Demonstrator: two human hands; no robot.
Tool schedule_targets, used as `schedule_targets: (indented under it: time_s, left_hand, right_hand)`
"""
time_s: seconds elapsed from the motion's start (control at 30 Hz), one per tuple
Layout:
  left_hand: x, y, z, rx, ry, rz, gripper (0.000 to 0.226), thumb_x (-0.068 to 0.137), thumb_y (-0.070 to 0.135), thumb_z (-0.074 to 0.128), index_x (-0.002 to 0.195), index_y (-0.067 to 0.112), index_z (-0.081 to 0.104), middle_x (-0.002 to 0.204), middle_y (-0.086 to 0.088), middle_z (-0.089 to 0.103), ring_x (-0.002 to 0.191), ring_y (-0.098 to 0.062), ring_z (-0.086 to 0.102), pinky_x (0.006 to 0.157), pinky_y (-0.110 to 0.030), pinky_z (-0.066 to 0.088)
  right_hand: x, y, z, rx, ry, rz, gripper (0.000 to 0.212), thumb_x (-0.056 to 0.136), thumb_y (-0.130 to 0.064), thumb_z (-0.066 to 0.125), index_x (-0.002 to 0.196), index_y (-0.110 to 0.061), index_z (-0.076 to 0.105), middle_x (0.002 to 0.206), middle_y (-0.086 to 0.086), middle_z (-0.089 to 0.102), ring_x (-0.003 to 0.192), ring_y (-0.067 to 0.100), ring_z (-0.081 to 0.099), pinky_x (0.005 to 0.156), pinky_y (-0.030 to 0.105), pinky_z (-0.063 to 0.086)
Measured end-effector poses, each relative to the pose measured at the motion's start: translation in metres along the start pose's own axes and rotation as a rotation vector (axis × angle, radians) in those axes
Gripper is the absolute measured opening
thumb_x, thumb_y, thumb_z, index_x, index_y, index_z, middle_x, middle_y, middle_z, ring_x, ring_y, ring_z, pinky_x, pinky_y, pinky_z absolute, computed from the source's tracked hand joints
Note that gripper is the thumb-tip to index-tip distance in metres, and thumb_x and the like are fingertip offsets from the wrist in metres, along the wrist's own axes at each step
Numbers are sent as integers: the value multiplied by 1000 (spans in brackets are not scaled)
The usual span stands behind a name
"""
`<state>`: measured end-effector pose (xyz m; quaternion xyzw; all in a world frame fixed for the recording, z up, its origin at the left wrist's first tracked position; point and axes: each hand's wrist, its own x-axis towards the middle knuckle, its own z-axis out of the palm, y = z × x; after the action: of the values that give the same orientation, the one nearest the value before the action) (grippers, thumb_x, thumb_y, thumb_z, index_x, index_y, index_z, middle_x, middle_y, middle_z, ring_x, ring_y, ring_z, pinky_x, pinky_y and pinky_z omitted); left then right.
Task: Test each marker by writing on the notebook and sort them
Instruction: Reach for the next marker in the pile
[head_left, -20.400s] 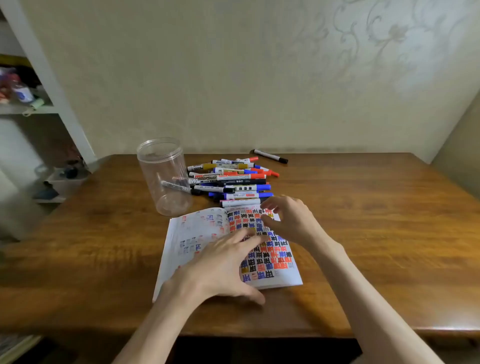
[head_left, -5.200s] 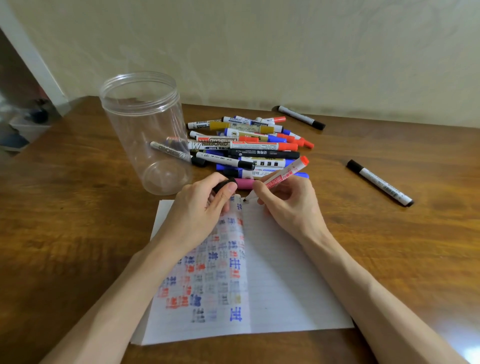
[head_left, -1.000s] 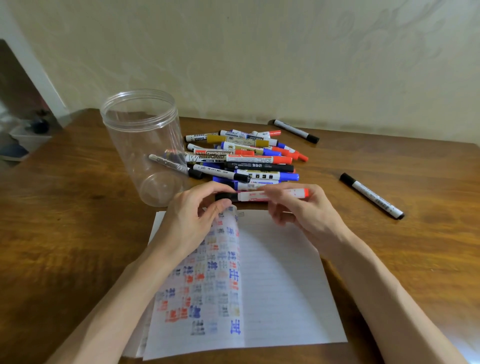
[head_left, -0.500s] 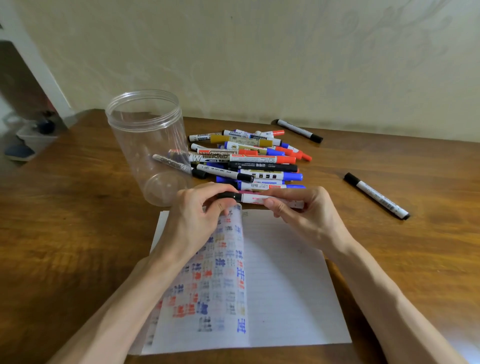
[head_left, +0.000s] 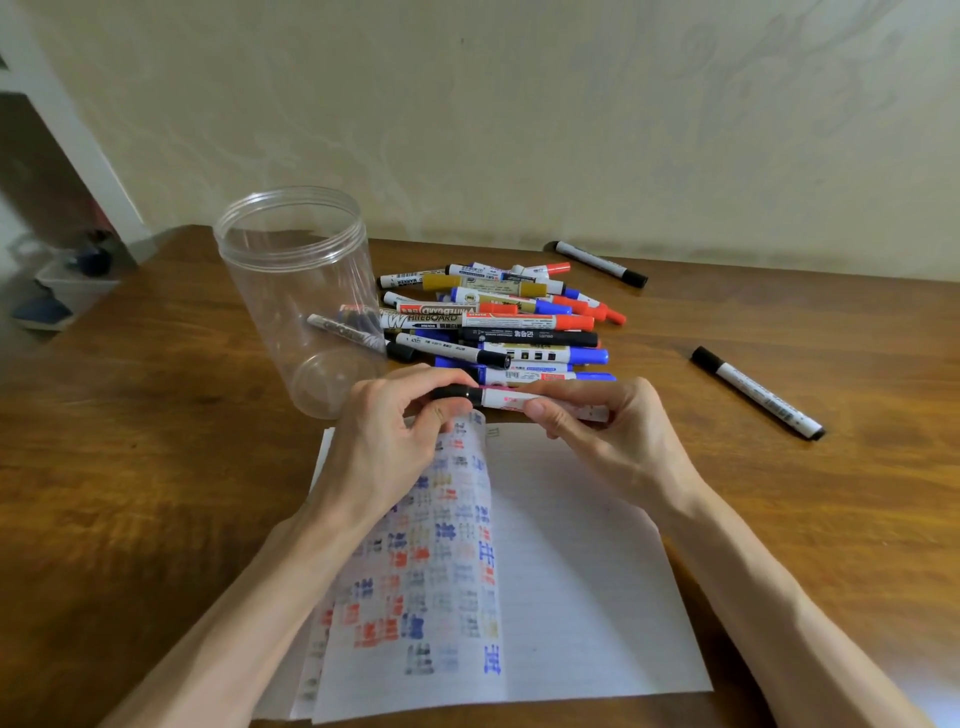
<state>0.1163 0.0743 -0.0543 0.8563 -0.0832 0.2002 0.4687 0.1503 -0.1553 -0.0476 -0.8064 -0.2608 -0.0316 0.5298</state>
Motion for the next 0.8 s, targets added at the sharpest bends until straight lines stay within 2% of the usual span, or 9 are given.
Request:
schedule_targets:
  time_s: [0.1, 0.17, 0.3, 0.4, 0.47, 0.53, 0.6, 0.67, 0.8]
  left_hand:
    - [7, 2, 2, 6, -24, 39, 25, 94, 14, 72, 117, 20, 76, 110, 15, 73, 108, 4, 65, 87, -10, 52]
    - [10, 3, 4, 26, -36, 58, 25, 93, 16, 72, 117, 22, 75, 111, 17, 70, 111, 11, 61, 86, -5, 48]
    - [10, 6, 7, 41, -60, 107, 29, 91, 16, 74, 120, 24, 73, 115, 14, 71, 112, 15, 58, 87, -4, 47]
    - [8, 7, 9, 138, -114, 60, 62, 83, 38, 82, 140, 34, 57, 125, 18, 61, 118, 16, 47, 93, -5, 42]
    - [6, 11, 9, 344, -156, 45, 97, 69, 64, 82, 151, 38, 39, 126, 21, 49, 118, 5, 40, 97, -16, 32]
    - [2, 21, 6, 456, -193, 57, 107, 59, 76, 78, 149, 38, 34, 118, 21, 43, 108, -1, 41, 92, -28, 38]
    - [-2, 33, 0, 446, -270, -2, 91, 59, 74, 81, 134, 45, 39, 102, 25, 43, 90, 1, 46, 80, -29, 44]
    - [-5, 40, -6, 439, -382, -87, 68, 62, 72, 80, 113, 46, 44, 88, 18, 49, 81, -1, 53, 70, -26, 46]
    - [-5, 44, -12, 579, -524, -130, 43, 74, 70, 74, 96, 43, 49, 81, 12, 58, 74, -3, 57, 61, -20, 42]
  right_hand:
    - [6, 0, -13, -75, -2, 44, 22, 93, -22, 76, 114, -28, 77, 93, -27, 73, 82, -8, 70, 68, 10, 52]
    - [9, 1, -21, -115, 0, 81, 24, 91, -27, 78, 114, -22, 80, 94, -18, 74, 81, -5, 70, 66, 13, 53]
    - [8, -1, -25, -279, -29, 93, 27, 86, -35, 83, 112, -29, 81, 102, -19, 75, 96, -5, 67, 73, 13, 54]
    - [10, -2, -28, -381, -2, 73, 25, 84, -32, 85, 109, -28, 81, 101, -15, 69, 96, 2, 63, 70, 13, 49]
    - [11, 2, -32, -436, 48, 96, 27, 84, -38, 84, 110, -29, 82, 105, -9, 65, 100, 9, 58, 74, 24, 53]
    - [11, 7, -37, -469, 111, 129, 30, 86, -41, 81, 113, -28, 81, 106, -6, 65, 98, 12, 57, 73, 32, 55]
    - [10, 11, -43, -477, 182, 169, 30, 89, -44, 77, 113, -26, 79, 104, -6, 65, 90, 11, 58, 66, 25, 49]
    - [9, 13, -49, -475, 248, 225, 28, 92, -45, 76, 111, -25, 78, 98, -7, 65, 83, 10, 58, 62, 21, 42]
    - [5, 21, -60, -521, 350, 352, 25, 95, -47, 72, 105, -24, 73, 95, -2, 65, 84, 15, 60, 63, 30, 47]
